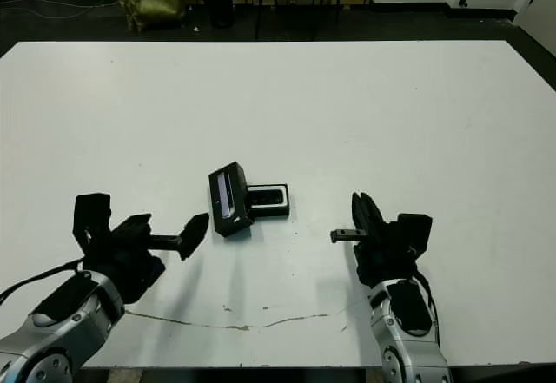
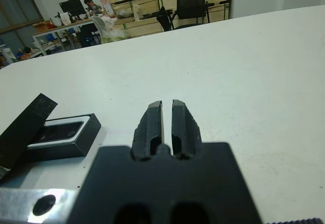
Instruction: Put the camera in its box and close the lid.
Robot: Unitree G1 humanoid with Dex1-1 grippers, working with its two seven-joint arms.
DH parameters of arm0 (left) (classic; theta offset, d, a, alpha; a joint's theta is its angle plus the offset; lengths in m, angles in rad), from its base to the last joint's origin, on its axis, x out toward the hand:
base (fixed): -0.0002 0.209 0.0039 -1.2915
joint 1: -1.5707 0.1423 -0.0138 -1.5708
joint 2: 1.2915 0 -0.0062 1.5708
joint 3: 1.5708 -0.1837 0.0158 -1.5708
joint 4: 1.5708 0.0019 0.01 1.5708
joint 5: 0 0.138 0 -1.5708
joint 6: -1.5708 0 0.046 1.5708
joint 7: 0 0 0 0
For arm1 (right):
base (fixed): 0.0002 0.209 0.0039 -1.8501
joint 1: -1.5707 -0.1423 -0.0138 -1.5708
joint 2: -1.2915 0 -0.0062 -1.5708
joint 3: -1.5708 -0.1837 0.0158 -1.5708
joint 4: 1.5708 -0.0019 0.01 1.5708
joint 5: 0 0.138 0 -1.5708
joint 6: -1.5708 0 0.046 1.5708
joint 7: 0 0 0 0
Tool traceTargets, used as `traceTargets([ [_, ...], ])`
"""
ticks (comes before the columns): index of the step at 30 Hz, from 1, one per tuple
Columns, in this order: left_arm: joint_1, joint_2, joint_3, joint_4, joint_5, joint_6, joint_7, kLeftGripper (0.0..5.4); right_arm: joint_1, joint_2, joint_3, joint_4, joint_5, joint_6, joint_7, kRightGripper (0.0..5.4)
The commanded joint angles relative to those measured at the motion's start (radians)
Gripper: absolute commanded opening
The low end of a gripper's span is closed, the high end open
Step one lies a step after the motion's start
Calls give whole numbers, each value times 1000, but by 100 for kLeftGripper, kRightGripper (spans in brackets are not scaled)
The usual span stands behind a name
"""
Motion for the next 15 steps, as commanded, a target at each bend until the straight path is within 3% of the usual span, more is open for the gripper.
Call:
traceTargets([
  [1, 141, -317, -55, 43, -67, -139, 115, 539, 11, -7, -9, -5, 3, 45, -13, 0],
  [9, 245, -192, -262, 142, -111, -429, 195, 539, 9, -5, -11, 3, 8, 43, -11, 0],
  [15, 269, -133, -323, 199, -231, -547, 220, 539, 14, -9, -8, -7, -5, 62, -19, 0],
])
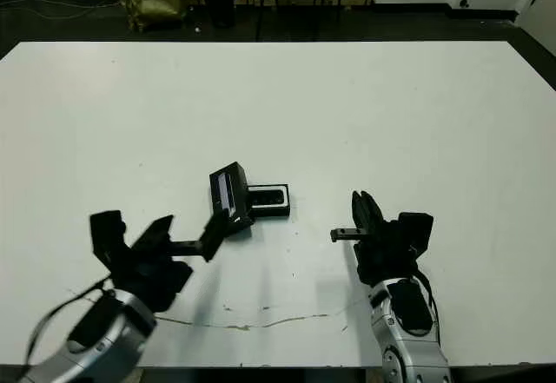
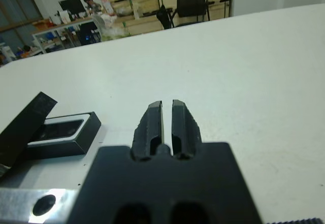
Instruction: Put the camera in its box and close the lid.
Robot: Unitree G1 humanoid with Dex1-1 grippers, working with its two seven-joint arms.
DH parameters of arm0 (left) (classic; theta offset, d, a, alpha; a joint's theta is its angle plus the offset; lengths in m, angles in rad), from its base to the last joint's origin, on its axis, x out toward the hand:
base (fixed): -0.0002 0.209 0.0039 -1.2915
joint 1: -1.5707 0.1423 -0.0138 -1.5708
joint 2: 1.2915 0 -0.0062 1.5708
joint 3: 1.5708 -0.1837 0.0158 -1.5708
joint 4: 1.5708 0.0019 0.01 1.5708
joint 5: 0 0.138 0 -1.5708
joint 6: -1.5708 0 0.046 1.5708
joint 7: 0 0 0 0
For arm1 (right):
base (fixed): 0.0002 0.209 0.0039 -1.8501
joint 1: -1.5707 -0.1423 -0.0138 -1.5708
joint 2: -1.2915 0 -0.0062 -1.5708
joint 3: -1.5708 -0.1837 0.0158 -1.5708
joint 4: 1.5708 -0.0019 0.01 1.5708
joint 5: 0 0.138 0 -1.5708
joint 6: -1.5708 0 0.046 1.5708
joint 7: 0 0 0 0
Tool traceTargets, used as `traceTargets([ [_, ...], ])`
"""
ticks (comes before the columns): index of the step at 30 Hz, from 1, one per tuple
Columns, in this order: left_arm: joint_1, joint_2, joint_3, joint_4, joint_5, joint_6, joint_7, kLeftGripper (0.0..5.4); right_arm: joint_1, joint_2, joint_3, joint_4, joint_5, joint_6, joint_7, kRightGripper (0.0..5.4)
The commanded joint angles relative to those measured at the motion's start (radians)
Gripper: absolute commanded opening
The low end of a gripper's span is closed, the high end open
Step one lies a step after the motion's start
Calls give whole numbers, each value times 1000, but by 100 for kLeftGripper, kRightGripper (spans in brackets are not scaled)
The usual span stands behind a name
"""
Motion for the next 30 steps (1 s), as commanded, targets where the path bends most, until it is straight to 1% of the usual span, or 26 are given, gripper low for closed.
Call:
traceTargets([
  [1, 64, -150, -44, 41, -60, -40, 70, 539, 14, -3, -8, 3, 1, 36, -15, 0],
  [4, 42, -133, -68, 35, -91, -39, 135, 539, 13, -4, -4, 8, -5, 24, -10, 0],
  [6, 29, -117, -92, 32, -80, -54, 168, 539, 11, -1, -2, 26, -4, -3, 1, 0],
  [8, 6, -89, -125, 19, -42, -52, 207, 539, 4, -1, -8, 73, 13, -60, 38, 0],
  [9, -7, -75, -138, 15, -24, -52, 216, 539, 2, -1, -9, 87, 15, -73, 46, 0],
  [11, -26, -67, -157, 17, 11, -50, 239, 539, 4, 2, -5, 88, 7, -71, 38, 0],
  [13, -36, -101, -161, 25, 20, -42, 289, 539, 6, 6, -8, 90, 22, -64, 44, 0],
  [14, -40, -112, -165, 32, 21, -49, 306, 539, 9, 6, -6, 83, 17, -53, 36, 0],
  [15, -45, -116, -166, 39, 20, -53, 316, 539, 11, 7, -5, 78, 11, -47, 28, 0],
  [18, -70, -122, -161, 59, 12, -43, 341, 539, 13, 3, -10, 104, 12, -85, 47, 0],
  [20, -84, -123, -157, 69, -3, -41, 345, 539, 20, 1, -8, 94, 8, -72, 40, 0],
  [22, -93, -119, -159, 75, -8, -45, 346, 539, 25, 1, -6, 98, 8, -92, 50, 0],
  [25, -97, -119, -158, 91, -27, -62, 331, 539, 25, 2, -5, 107, 10, -100, 56, 0],
  [27, -98, -107, -169, 102, -29, -83, 309, 539, 26, 6, -3, 103, 8, -85, 46, 0],
  [30, -104, -99, -174, 101, -45, -54, 312, 539, 28, 9, -1, 93, 3, -77, 35, 0],
])
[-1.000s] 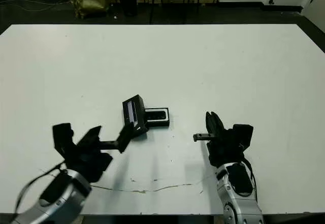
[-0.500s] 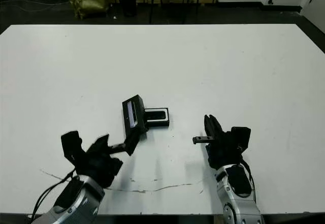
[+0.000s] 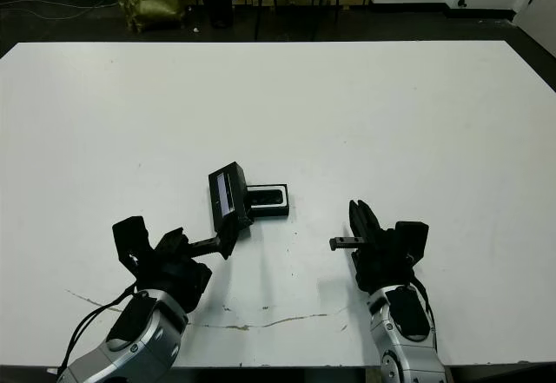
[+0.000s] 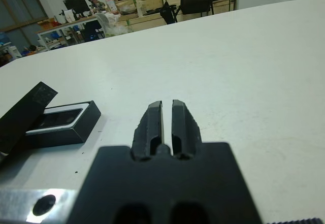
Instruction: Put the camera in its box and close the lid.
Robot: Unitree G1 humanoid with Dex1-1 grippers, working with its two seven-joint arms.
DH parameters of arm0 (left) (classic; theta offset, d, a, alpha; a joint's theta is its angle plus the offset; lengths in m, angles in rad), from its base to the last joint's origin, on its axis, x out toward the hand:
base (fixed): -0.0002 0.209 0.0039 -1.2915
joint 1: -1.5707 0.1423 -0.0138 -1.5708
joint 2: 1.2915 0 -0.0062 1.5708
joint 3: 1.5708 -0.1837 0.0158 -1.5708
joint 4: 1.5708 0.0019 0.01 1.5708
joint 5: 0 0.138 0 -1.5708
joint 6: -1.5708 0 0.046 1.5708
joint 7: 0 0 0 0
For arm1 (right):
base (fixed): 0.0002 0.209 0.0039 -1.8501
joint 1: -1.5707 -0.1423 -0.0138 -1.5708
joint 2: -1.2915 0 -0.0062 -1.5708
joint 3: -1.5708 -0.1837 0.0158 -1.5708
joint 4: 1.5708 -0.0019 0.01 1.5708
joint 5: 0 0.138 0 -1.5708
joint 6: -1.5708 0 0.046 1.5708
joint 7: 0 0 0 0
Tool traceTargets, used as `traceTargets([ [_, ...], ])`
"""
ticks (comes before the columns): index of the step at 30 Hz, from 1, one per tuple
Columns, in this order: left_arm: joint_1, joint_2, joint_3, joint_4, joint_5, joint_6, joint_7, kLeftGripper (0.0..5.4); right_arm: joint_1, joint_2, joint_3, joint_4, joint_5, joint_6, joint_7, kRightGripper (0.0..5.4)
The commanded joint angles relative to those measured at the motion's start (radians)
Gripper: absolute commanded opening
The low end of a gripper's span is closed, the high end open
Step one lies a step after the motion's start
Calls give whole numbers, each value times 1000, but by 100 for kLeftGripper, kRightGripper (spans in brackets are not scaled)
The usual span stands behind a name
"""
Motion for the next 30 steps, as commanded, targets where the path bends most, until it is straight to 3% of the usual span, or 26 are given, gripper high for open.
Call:
traceTargets([
  [1, -33, -113, -65, 16, -22, 31, 7, 539, 13, 0, 0, 6, -4, 15, -10, 0],
  [4, -39, -117, -63, 17, -51, 51, 17, 539, 14, -3, -2, -3, 2, 28, -12, 0],
  [10, -61, -114, -86, 34, -31, 50, 34, 539, 12, -11, -7, -2, -1, 16, -8, 0],
  [15, -65, -127, -104, 59, -24, 19, 32, 539, 26, -5, -11, -54, -5, 89, -51, 0],
  [30, -86, -147, -123, 122, -19, -23, 36, 539, 48, -17, -28, -63, 24, 94, -41, 0],
])
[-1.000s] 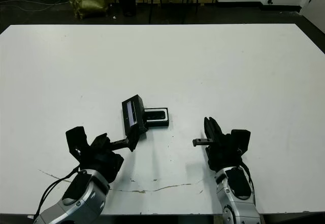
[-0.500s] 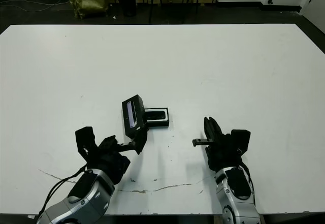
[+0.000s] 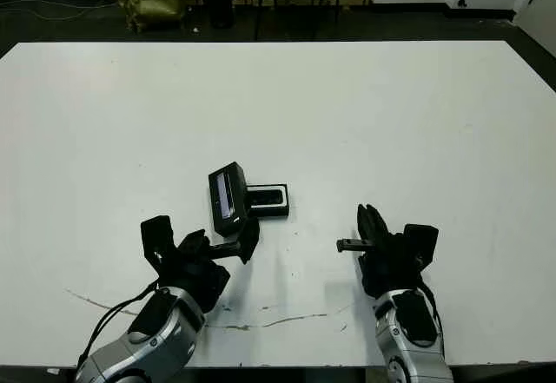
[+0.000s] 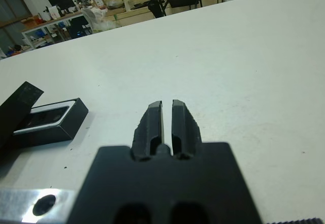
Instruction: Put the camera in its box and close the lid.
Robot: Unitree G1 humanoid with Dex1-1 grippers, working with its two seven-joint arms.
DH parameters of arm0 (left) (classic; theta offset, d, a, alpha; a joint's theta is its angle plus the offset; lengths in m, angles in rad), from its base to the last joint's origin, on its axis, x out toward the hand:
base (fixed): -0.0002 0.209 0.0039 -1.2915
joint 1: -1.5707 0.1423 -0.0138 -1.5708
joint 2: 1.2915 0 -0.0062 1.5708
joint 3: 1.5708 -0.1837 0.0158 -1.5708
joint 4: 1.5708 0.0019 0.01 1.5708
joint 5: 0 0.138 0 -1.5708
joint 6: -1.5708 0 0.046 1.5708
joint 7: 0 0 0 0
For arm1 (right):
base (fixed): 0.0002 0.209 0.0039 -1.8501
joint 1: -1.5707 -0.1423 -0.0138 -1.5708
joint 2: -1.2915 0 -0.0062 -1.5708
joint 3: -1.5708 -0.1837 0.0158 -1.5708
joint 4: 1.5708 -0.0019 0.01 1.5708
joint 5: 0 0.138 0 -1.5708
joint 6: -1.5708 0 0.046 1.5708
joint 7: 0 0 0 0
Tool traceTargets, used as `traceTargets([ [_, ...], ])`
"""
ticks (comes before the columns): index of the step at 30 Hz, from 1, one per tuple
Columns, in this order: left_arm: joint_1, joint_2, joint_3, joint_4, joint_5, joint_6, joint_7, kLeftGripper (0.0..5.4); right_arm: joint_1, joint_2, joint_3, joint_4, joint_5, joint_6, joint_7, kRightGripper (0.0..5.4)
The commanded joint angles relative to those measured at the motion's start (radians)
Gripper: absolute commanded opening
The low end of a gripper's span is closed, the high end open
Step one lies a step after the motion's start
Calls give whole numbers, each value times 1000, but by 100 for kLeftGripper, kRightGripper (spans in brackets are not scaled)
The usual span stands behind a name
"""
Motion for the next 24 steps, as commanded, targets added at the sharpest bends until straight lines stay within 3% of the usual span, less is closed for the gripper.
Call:
traceTargets([
  [1, -43, -170, -64, 33, 1, -1, 24, 539, 13, -13, -6, 7, -1, 17, 5, 0],
  [9, -58, -164, -78, 61, 10, -16, 21, 539, 21, -2, -3, -2, 6, 40, -11, 0],
  [16, -64, -163, -84, 64, 9, -18, 24, 539, 29, 0, 4, 27, 2, 3, 3, 0],
  [24, -76, -172, -86, 72, 2, -11, 44, 539, 43, 22, 10, 8, 8, 48, -31, 0],
])
